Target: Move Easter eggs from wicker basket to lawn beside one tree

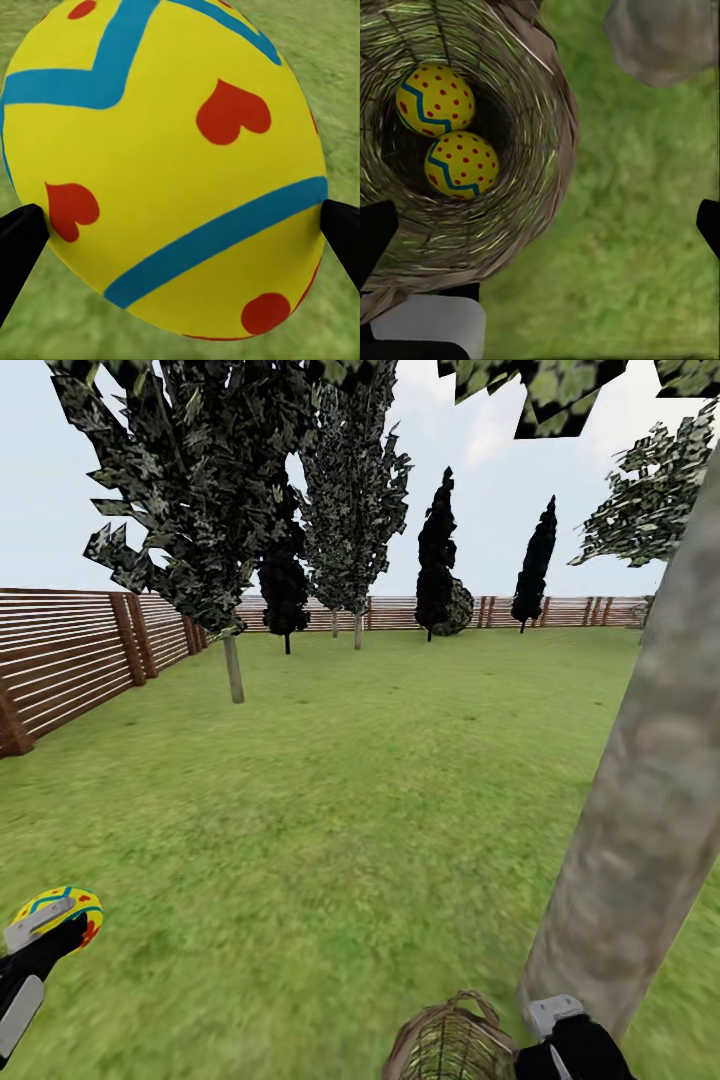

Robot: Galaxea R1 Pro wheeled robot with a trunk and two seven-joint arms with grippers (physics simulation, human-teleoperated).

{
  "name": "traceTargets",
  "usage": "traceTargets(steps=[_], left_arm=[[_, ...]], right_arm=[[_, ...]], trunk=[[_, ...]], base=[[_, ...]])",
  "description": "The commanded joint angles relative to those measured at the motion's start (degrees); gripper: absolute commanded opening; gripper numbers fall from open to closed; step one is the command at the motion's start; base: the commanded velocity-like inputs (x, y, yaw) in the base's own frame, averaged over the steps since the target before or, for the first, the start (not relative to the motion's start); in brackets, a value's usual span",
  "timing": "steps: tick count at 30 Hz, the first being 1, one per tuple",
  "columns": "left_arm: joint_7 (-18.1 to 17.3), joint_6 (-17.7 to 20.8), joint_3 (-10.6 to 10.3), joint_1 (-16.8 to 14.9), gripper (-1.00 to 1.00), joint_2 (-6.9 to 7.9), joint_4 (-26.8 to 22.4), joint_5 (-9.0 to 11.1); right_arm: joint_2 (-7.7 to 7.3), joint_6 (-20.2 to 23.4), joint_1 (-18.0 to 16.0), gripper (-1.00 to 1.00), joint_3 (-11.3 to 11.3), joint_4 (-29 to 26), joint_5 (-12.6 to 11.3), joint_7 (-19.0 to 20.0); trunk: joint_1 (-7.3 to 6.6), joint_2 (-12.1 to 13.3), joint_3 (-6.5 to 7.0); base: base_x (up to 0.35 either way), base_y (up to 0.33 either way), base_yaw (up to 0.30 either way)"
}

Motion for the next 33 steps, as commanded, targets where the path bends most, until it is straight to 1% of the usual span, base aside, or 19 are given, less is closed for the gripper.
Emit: traceTargets(steps=[1, 3, 4, 6, 9, 13, 17, 23, 27, 29, 33], left_arm=[[0.16, 0.17, -0.05, -0.02, -1.0, -0.03, -0.08, 0.59], [0.16, 0.15, -0.33, -0.02, -1.0, -0.07, -0.08, 0.59], [0.16, 0.15, -1.17, -0.02, -1.0, -0.08, -0.08, 0.59], [0.16, 0.14, -1.97, -0.02, -1.0, -0.07, -0.08, 0.62], [0.16, 0.15, -2.24, -0.02, -1.0, 0.0, -0.08, 0.67], [0.16, 0.42, -2.33, -0.02, -1.0, 0.1, -0.08, 0.68], [0.16, 0.49, -2.38, -0.02, -1.0, 0.06, 0.0, 0.68], [0.16, 0.49, -2.34, -0.02, -1.0, 0.01, 0.0, 0.68], [0.16, 0.31, -2.43, -0.02, -1.0, -0.14, 0.0, 0.6], [0.16, 0.15, -2.47, -0.02, -1.0, -0.57, 0.0, 0.59], [0.16, -0.15, -2.43, -0.02, -1.0, -0.78, 0.0, 0.59]], right_arm=[[-0.32, 0.3, -0.03, 1.0, -0.3, -0.08, 0.18, 0.97], [-0.77, 0.37, -0.03, 1.0, -0.74, -0.22, 0.24, 2.7], [-0.92, 0.38, -0.03, 1.0, -0.82, -0.54, 0.31, 3.18], [-0.96, 0.39, -0.03, 1.0, -0.86, -0.7, 0.6, 3.44], [-0.89, 0.39, -0.03, 1.0, -0.83, -0.72, 0.71, 3.5], [-0.56, 0.39, -0.03, 1.0, -0.58, -0.65, 0.65, 3.48], [-0.56, 0.39, -0.03, 1.0, -0.52, -0.63, 0.72, 3.5], [-0.8, 0.39, -0.03, 1.0, -0.52, -0.63, 0.89, 3.49], [-0.93, 0.39, -0.03, 1.0, -0.59, -0.63, 0.97, 3.5], [-0.96, 0.39, -0.03, 1.0, -0.6, -0.63, 0.98, 3.5], [-0.97, 0.39, -0.03, 1.0, -0.61, -0.63, 0.99, 3.51]], trunk=[[0.0, -0.03, -0.06], [0.0, -0.03, -0.06], [0.0, -0.03, -0.06], [0.0, -0.03, -0.06], [0.0, -0.03, -0.06], [0.0, -0.03, -0.06], [0.0, -0.03, -0.06], [0.0, -0.03, -0.06], [0.0, -0.03, -0.06], [0.0, -0.03, -0.06], [0.0, -0.03, -0.06]], base=[[0.02, 0.001, 0.0], [0.008, 0.0, 0.0], [0.002, 0.0, 0.0], [0.055, 0.015, 0.0], [0.023, 0.035, 0.0], [0.002, 0.248, 0.0], [0.015, 0.318, 0.0], [0.241, 0.237, 0.0], [0.328, 0.046, 0.0], [0.289, -0.002, 0.0], [0.044, -0.002, 0.0]])
